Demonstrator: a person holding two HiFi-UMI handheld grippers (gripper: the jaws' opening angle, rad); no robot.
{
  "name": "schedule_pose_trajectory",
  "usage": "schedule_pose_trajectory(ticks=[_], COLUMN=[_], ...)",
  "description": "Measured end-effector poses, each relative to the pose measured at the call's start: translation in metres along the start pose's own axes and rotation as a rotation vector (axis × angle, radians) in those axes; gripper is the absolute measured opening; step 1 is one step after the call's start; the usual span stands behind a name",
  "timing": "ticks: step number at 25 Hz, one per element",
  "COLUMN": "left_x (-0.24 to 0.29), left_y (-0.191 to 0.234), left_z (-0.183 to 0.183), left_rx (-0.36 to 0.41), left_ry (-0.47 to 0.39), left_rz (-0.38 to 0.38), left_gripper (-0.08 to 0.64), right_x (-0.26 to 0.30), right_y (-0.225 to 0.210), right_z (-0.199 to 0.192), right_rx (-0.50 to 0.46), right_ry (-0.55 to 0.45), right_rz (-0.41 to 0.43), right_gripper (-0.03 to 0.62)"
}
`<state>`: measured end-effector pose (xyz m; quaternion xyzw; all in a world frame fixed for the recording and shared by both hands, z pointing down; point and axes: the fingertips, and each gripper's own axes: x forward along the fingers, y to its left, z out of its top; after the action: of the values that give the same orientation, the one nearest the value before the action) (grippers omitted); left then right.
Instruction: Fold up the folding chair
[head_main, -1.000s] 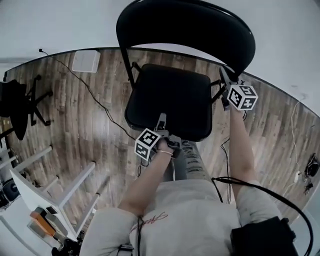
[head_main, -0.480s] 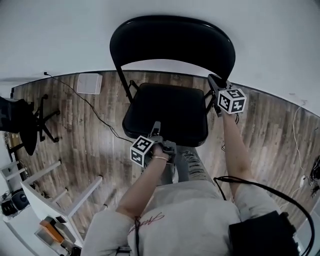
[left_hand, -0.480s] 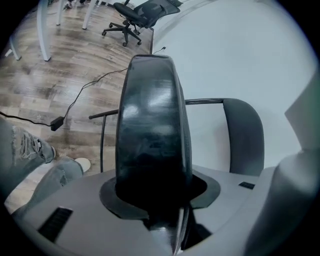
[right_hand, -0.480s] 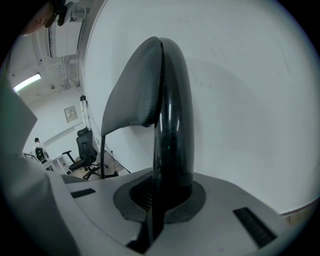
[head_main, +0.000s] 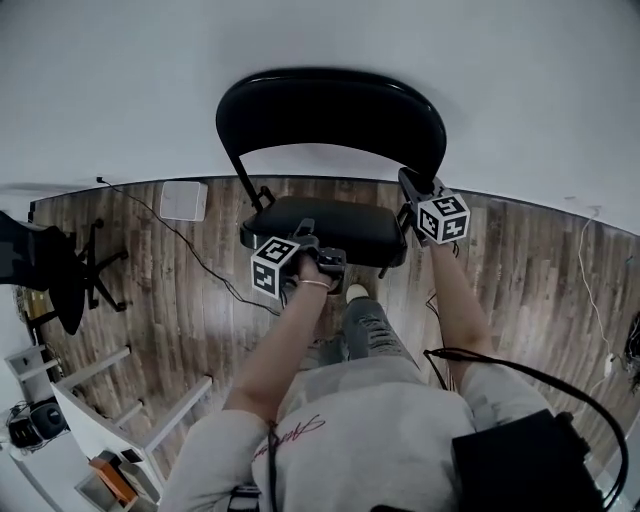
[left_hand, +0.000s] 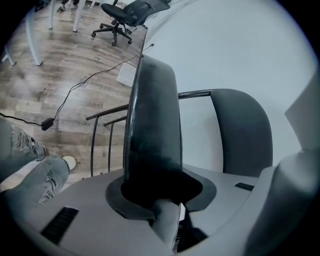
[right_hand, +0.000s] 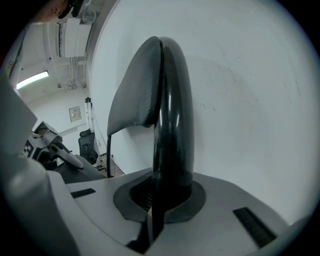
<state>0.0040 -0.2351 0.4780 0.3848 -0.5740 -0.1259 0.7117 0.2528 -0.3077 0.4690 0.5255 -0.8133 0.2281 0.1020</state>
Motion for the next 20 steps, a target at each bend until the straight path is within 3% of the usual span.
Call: schedule_pose_trajectory(ticks=[6,20], left_x=[0.023,0.075], left_y=[-0.030,-0.076], left_z=[-0.003,0.001], left_rx=[-0.077,-0.056], left_ry=[-0.050,-0.055], left_rz=[0.012,0.208], left_gripper=[0.155,0.158], right_x=[0.005,0.013], right_y=[-0.008,-0.010], right_z=[0.008,0.022], right_rx=[-0.020,-0.095], right_ry=[-0.020,-0.011], right_rz=[0.015,0.094], right_gripper=[0.014,0.014])
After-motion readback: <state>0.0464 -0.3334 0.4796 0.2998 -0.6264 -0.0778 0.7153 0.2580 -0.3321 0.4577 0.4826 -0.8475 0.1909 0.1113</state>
